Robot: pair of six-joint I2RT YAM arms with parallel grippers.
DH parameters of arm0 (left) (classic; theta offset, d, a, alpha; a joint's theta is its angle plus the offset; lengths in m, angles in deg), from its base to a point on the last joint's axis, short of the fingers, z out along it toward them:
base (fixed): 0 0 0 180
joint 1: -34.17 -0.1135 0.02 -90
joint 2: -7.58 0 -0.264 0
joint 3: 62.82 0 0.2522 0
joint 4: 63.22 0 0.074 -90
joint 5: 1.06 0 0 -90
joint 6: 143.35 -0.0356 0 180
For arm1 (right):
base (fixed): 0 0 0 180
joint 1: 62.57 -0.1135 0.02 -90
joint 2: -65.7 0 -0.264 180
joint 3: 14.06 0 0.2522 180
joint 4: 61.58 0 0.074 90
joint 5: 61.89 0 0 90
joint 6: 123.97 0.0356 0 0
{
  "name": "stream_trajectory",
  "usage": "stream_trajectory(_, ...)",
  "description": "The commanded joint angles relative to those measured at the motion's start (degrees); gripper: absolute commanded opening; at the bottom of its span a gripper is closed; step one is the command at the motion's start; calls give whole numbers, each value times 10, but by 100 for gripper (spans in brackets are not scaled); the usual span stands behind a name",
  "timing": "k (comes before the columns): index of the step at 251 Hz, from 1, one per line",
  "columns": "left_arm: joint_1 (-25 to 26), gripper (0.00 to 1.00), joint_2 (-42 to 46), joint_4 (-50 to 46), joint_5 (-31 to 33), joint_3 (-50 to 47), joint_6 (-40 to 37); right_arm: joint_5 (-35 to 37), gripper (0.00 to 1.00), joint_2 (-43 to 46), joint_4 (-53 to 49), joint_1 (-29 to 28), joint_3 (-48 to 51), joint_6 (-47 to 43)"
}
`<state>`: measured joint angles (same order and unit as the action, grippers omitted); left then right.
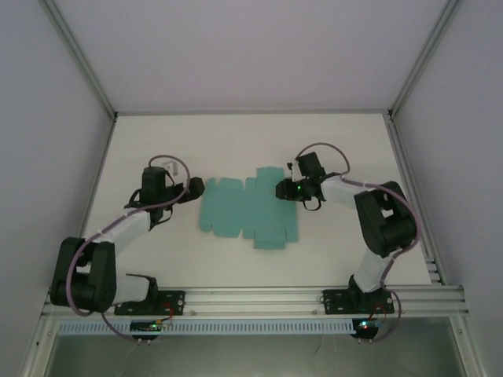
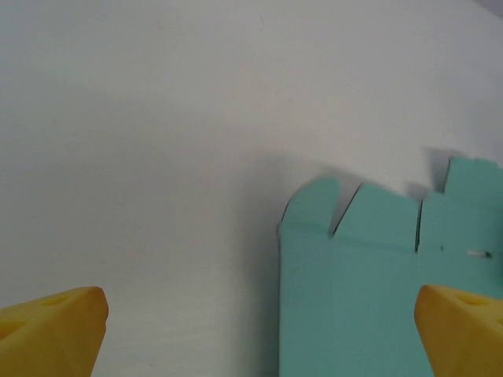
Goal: Assemble paper box
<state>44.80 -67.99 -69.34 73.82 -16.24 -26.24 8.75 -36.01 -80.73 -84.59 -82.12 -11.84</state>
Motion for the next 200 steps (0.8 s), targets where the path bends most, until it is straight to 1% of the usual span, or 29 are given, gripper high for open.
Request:
stream_trajectory(1,5,100,-30,33,-94,-12,23,-24,39,-25,-5,1,-2,23)
stream_trajectory(13,8,100,-48,54,-126,-14,28,-23,40,-32,5,2,5,24)
stream_trajectory(40,20,95,-86,102,-181,-11,35,-25,40,-43,45,2,28,27)
stream_trajectory(64,21,85,-112,153,-215,-13,52,-33,40,-51,71,7,42,26)
stream_trajectory(90,22,70,-129,194,-241,-15,66,-41,40,-58,92,15,49,22)
stream_trajectory(111,22,52,-136,227,-259,-21,82,-51,40,-60,101,19,49,20)
stream_trajectory(123,21,38,-135,237,-258,-23,86,-55,40,-60,107,20,49,17)
stream_trajectory(139,21,16,-126,241,-254,-23,88,-64,40,-52,108,22,46,11)
stream_trajectory(156,19,0,-105,242,-251,-21,86,-79,41,-32,104,28,40,2)
stream_trajectory(168,18,0,-86,242,-248,-18,87,-89,43,-9,98,35,33,-2)
stream_trajectory(184,14,0,-59,242,-242,-11,94,-101,49,28,84,46,24,-11)
stream_trajectory(200,8,0,-31,244,-235,-4,110,-114,59,67,67,55,15,-15)
